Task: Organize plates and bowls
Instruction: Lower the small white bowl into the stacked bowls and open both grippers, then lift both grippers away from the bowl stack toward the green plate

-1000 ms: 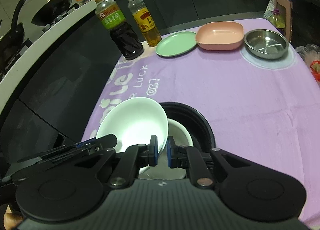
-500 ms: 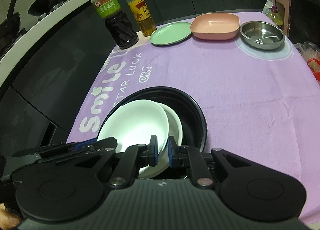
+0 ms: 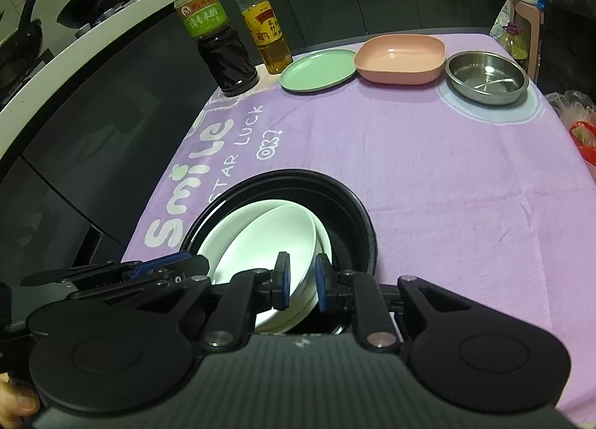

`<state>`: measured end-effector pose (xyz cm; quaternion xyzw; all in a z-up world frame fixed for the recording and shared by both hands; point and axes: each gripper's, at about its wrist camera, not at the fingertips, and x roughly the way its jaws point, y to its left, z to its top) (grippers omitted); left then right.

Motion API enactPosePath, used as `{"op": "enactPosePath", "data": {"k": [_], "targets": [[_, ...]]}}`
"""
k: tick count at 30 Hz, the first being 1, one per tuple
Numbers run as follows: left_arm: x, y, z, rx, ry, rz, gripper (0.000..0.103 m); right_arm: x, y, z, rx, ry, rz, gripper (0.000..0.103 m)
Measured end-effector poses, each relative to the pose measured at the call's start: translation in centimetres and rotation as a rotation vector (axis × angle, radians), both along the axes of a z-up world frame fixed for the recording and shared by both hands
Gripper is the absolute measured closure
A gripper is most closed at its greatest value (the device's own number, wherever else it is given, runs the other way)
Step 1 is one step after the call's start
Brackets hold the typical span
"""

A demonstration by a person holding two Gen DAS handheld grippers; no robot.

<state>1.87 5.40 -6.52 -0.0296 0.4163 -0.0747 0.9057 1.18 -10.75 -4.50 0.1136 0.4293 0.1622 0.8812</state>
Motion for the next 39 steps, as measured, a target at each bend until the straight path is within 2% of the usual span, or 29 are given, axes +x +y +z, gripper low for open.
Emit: {"op": "enactPosePath", "data": {"k": [5,14,21,28,33,39], "targets": [[0.2,0.3,-0.3,-0.013,0.018,0.009,0.092,0.1,-0.5,-0.3,0.021,0.011,-0.007,0.086],[-0.1,0.7,0.4,-0.042,0.001,-0.004,0.092,0.4,-0.7,-0.7,0.030,0.020,-0.018,0.086],[0.5,1.2,2.4,-0.069,-0.059,-0.007,0.092,1.0,-1.0,0.4,0.030,-0.013,-0.014,0.086],[4.0,2.5,3.3,-0.070,-0.093,0.062,0.090,3.7,-2.1,0.9,0.017,-0.031,-0.032,0.086],[7.0,3.2,2.9,-0.090,-0.069,0.107,0.088,6.0,-3.1,0.8,0.032,-0.024,-0.025,0.086],[10.2,2.7,2.7,-0.099,-0.049,0.113,0.084,9.5,-4.3,1.1,0.059,-0.007,-0.007,0.086]]}}
